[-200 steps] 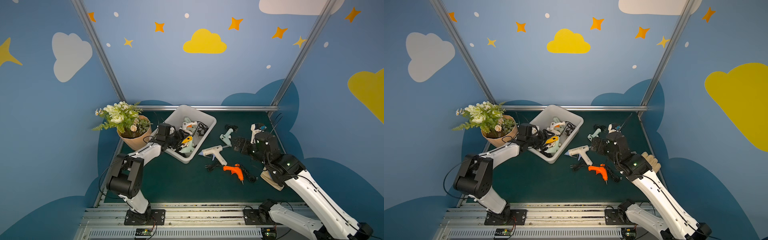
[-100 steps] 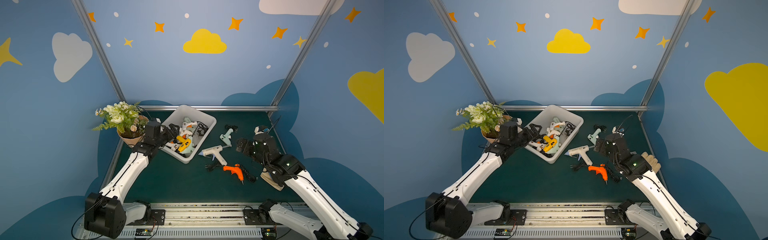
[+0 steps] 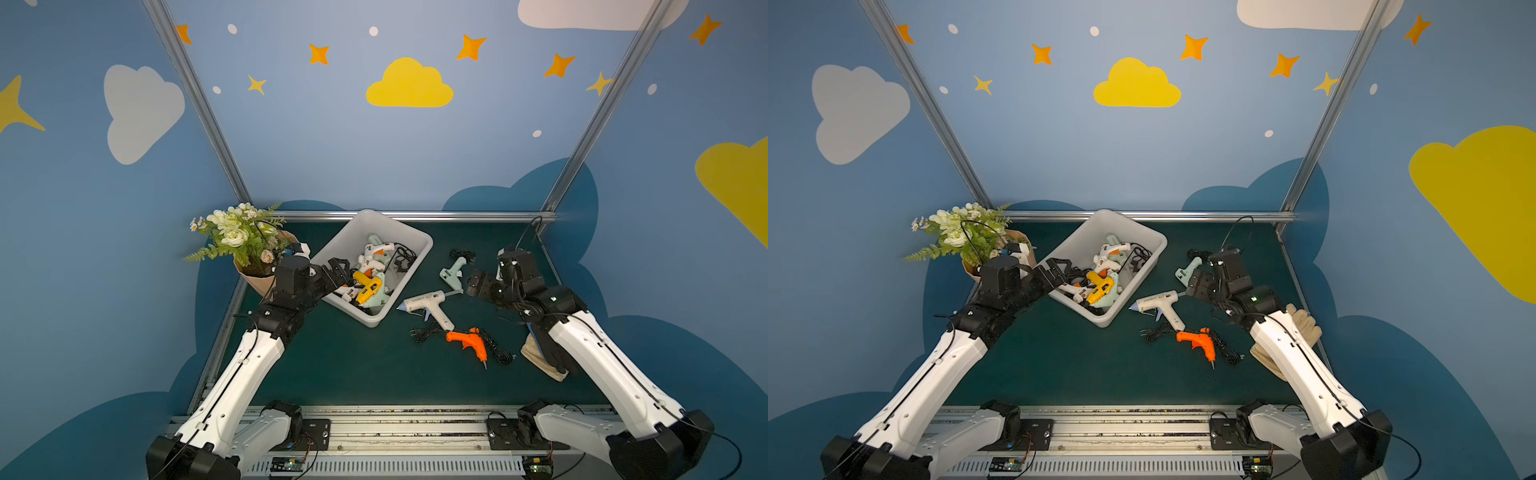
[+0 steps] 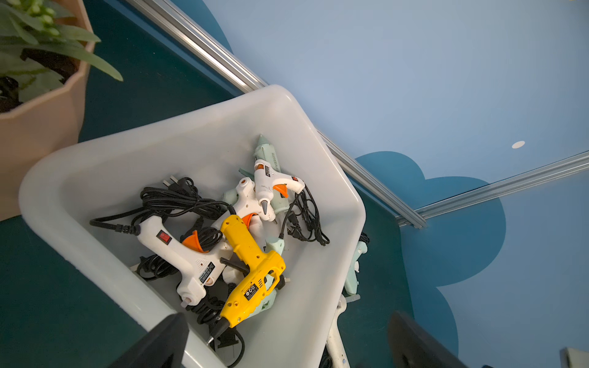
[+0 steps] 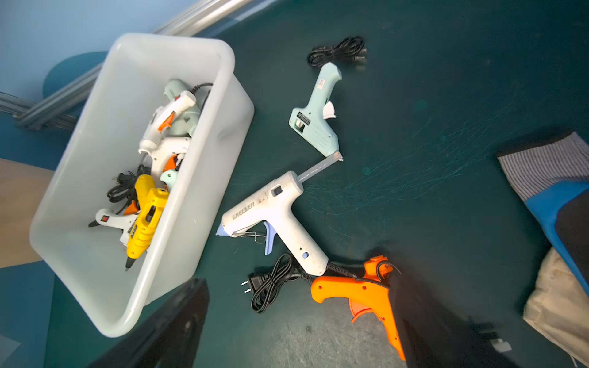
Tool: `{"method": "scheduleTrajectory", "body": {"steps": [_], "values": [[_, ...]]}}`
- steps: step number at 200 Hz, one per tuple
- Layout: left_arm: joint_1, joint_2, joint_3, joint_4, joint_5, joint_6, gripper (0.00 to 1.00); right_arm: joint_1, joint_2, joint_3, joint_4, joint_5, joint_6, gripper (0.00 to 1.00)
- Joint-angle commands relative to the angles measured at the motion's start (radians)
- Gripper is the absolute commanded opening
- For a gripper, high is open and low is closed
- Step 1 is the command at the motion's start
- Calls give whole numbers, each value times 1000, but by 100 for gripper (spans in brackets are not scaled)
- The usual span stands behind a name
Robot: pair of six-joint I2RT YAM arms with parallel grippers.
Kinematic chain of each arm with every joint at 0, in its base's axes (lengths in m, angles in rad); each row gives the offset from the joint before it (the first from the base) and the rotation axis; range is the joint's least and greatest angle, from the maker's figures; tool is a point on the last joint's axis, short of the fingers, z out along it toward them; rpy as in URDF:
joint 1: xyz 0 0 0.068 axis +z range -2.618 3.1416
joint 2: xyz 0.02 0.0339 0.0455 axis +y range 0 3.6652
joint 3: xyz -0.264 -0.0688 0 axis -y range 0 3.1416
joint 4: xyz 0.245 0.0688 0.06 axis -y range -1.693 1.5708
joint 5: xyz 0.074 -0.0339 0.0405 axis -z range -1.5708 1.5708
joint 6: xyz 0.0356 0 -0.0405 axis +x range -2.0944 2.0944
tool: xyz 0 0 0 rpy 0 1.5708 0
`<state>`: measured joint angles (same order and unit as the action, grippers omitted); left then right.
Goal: Put the hot melt glue gun into the storage box
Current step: Pick up the hot melt adhesive gun from the center of the board.
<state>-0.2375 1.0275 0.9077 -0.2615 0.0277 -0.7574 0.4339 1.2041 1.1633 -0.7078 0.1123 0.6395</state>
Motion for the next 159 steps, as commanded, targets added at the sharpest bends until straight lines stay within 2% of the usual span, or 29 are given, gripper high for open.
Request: {"method": "scheduleTrajectory", "body": {"steps": [1, 38, 94, 129, 159], "values": [[2, -22, -16, 15, 6, 18, 100, -38, 82, 72, -6, -90, -40, 89], [2, -43, -83, 100, 34, -14, 100, -75, 267, 186, -22, -40, -47, 86], [1, -32, -92, 120, 34, -10, 100, -120, 547, 393, -52, -16, -44, 84], [2, -25, -93, 128, 35, -6, 100, -155, 718, 532, -114, -51, 10, 82], [3, -14, -96, 130, 32, 0, 100, -196, 874, 677, -180, -154, 2, 78]]}}
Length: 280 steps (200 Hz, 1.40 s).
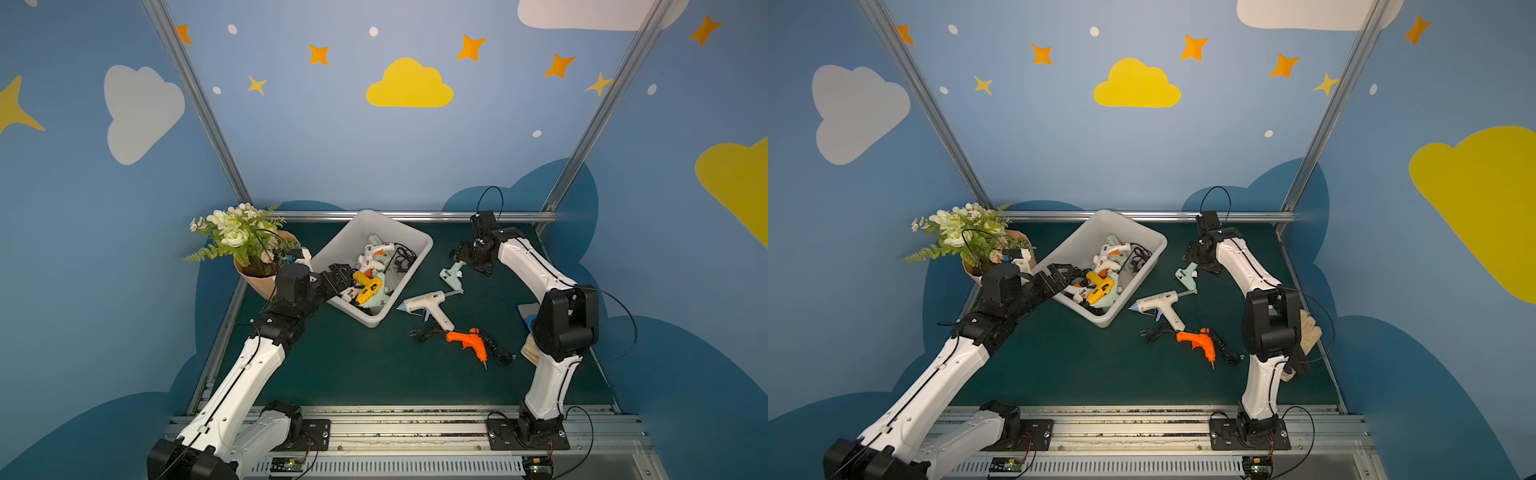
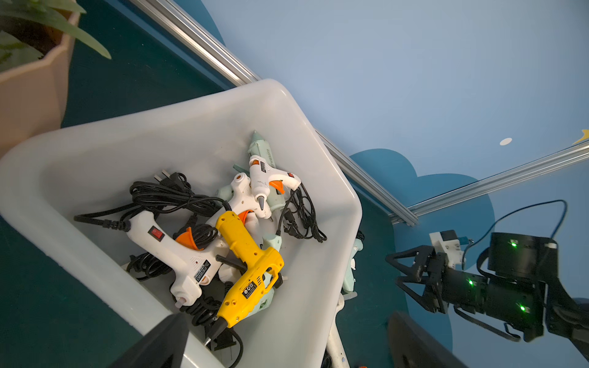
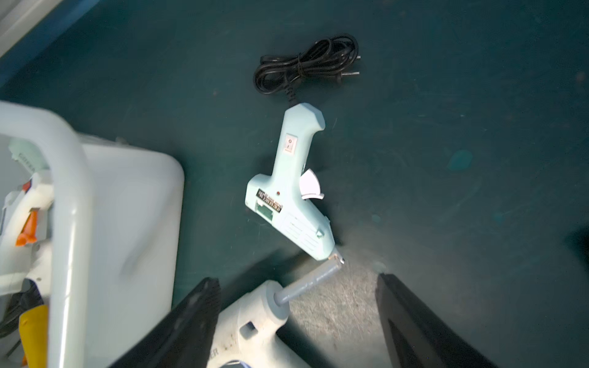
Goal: Put the hot melt glue gun into the storage box
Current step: Pick up the hot melt adhesive gun from the center of the board.
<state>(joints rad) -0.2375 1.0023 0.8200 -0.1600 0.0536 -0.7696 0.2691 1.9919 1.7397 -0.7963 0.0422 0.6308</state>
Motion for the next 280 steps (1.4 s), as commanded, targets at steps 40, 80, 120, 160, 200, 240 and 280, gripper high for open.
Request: {"method": "scheduleTrajectory", "body": {"steps": [40, 80, 120, 160, 200, 240, 280], "values": [[3, 22, -12, 29, 8, 17, 100, -56, 238, 233, -146, -137, 12, 73], [3, 23, -18, 31, 5, 21, 100, -57, 283, 256, -101, -151, 2, 73], [4, 23, -24, 38, 13, 18, 100, -61, 326, 291, -92, -162, 12, 72], [4, 20, -23, 35, 18, 25, 100, -70, 387, 352, -98, -163, 25, 68], [3, 19, -22, 28, 12, 34, 100, -84, 435, 397, -102, -174, 38, 63], [4, 24, -16, 26, 20, 55, 100, -96, 466, 432, -110, -194, 32, 45], [4, 24, -4, 8, 18, 85, 100, -102, 427, 411, -112, -204, 27, 18]]}}
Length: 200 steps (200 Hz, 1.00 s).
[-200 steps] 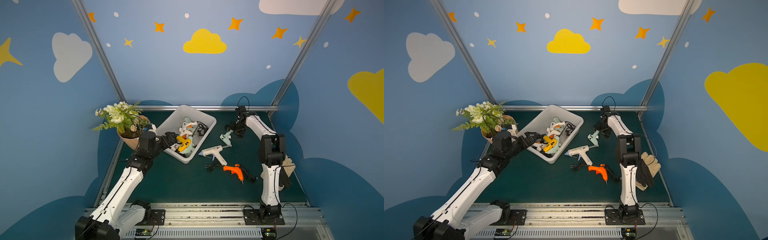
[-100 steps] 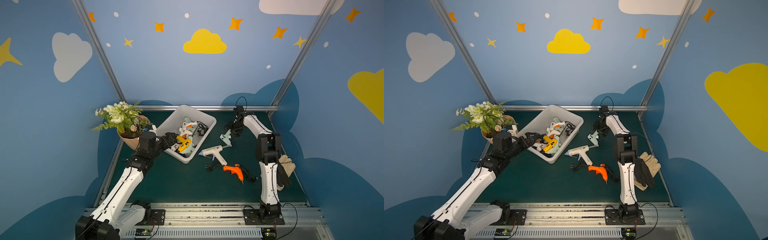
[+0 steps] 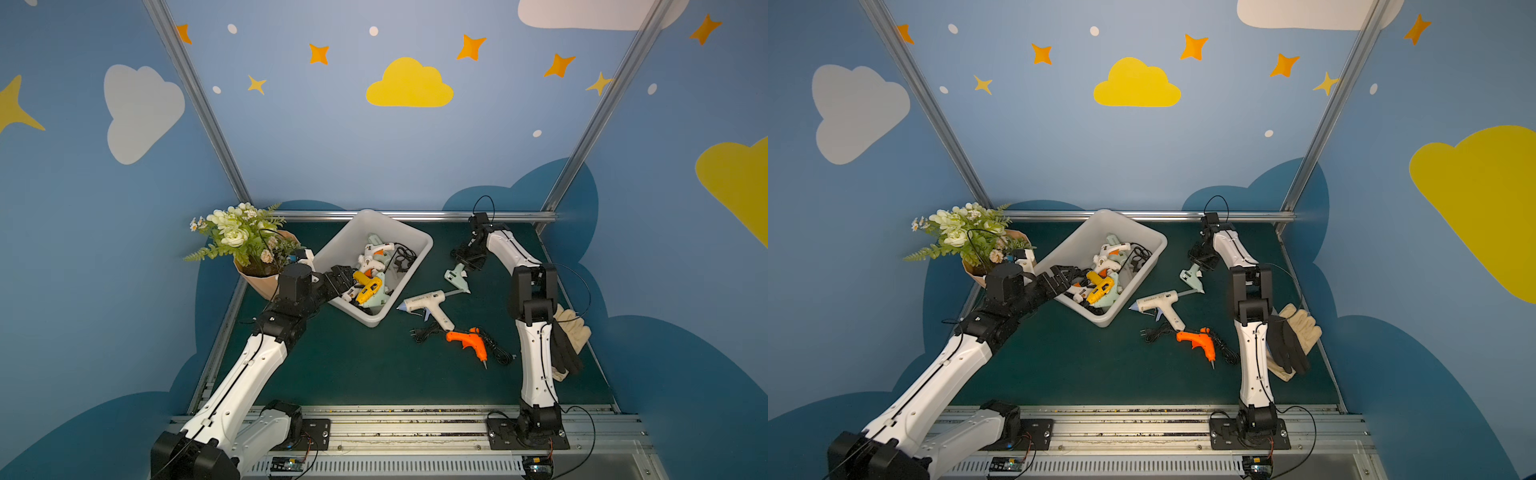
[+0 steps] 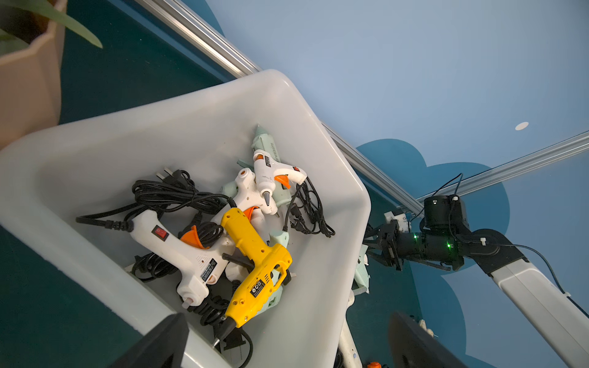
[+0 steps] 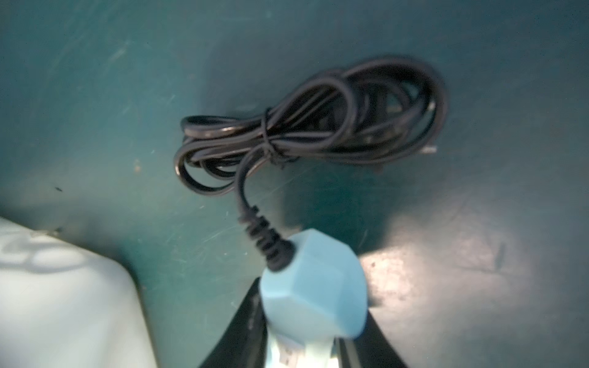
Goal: Put the hot melt glue gun into the storage box
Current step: Pick up the hot melt adhesive gun from the center of the board.
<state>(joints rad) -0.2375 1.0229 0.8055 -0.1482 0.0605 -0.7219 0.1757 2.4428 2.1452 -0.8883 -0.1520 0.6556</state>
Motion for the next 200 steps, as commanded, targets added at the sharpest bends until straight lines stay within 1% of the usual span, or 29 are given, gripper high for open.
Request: {"method": "scheduleTrajectory", "body": {"steps": [1, 31, 61, 90, 109, 133, 140, 158, 183, 200], "values": [[4, 3, 11, -4, 10, 38, 100, -9, -25, 3, -20, -9, 1, 18], [1, 10, 23, 9, 46, 59, 100, -7, -112, -60, -9, -17, -8, 8], [-24, 43, 72, -16, 92, 110, 100, 1, -261, -218, 69, -25, -13, 7], [-112, 97, 151, -60, 76, 181, 100, 10, -402, -348, 135, -42, -3, 7], [-173, 138, 192, -58, 93, 211, 100, 19, -482, -402, 159, -55, -1, 6], [-231, 197, 234, -20, 165, 219, 100, 33, -571, -455, 179, -68, -2, 6], [-243, 215, 244, -3, 217, 219, 100, 39, -597, -471, 187, -73, -2, 6], [-281, 261, 276, 33, 278, 211, 100, 50, -661, -510, 207, -96, 4, 6], [-332, 328, 311, 79, 322, 213, 100, 61, -751, -587, 253, -144, 36, 6], [-353, 380, 336, 102, 369, 214, 96, 64, -808, -652, 311, -205, 70, 6]]}}
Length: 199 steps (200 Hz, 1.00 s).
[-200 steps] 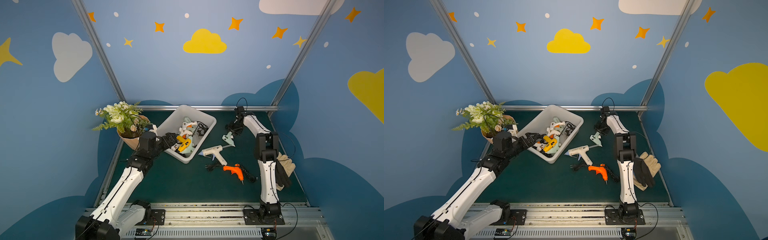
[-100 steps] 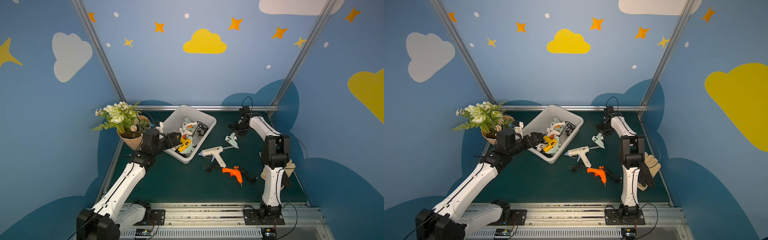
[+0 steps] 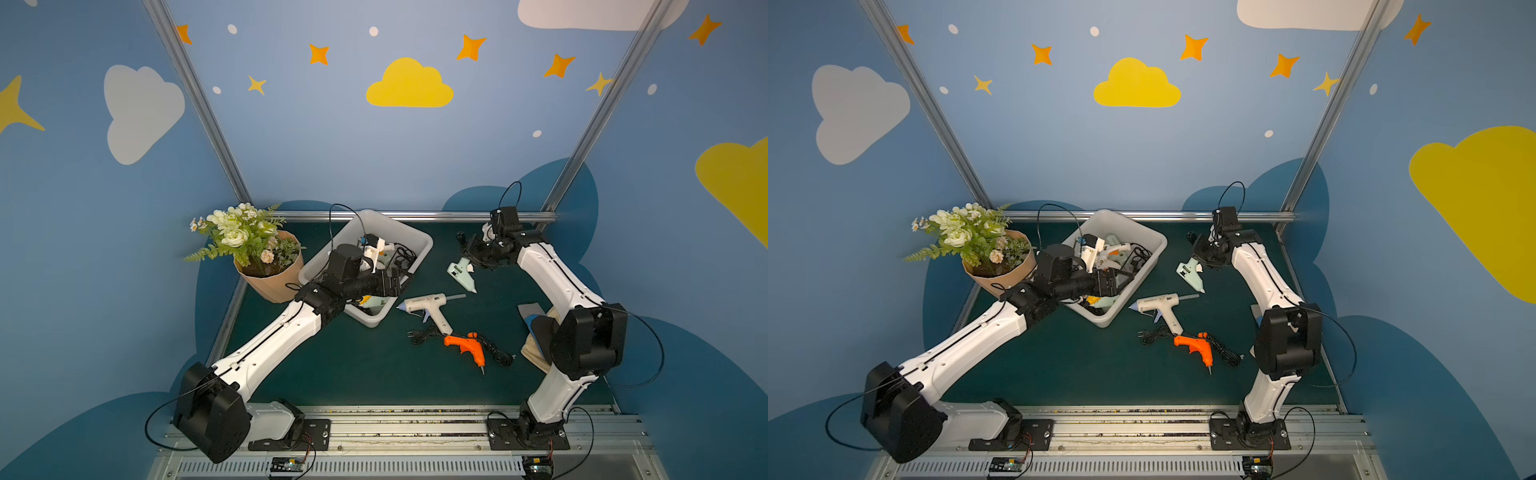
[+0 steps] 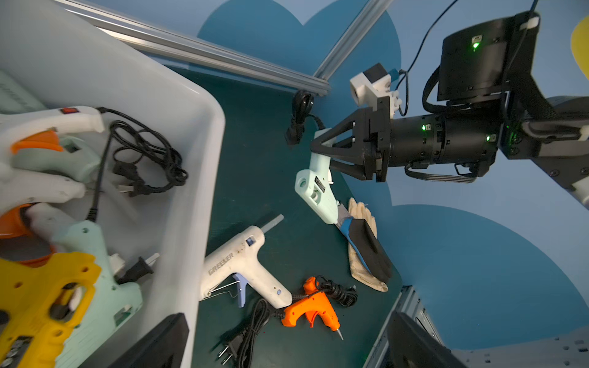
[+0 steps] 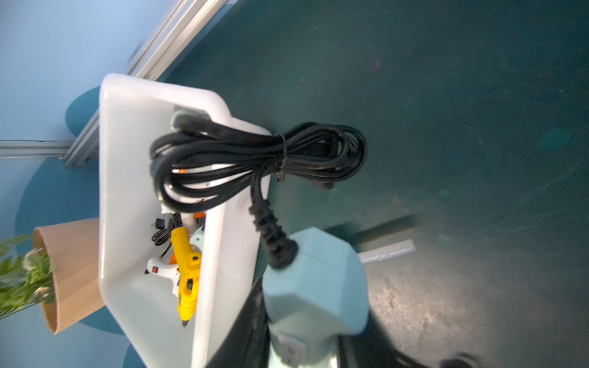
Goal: Put the hot melt glue gun into the storage box
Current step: Pick up the hot melt adhesive gun from the center of the board.
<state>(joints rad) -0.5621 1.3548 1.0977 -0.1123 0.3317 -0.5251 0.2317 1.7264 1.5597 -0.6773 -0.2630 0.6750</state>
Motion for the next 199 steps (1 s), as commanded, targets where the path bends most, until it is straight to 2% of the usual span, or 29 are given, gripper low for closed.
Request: {"method": "scheduleTrajectory", "body": {"steps": [1, 50, 109, 180, 199], "values": [[-29, 52, 45, 68, 101, 16, 96, 8, -95, -69, 103, -98, 53, 6], [-54, 156, 80, 134, 193, -20, 89, 29, -231, -216, 230, -224, 137, 6], [-77, 236, 116, 217, 290, -83, 78, 97, -323, -268, 273, -219, 164, 8], [-93, 272, 131, 224, 265, -103, 70, 160, -344, -272, 305, -219, 190, 8], [-91, 274, 127, 226, 247, -109, 64, 174, -353, -275, 306, -213, 191, 8]]}}
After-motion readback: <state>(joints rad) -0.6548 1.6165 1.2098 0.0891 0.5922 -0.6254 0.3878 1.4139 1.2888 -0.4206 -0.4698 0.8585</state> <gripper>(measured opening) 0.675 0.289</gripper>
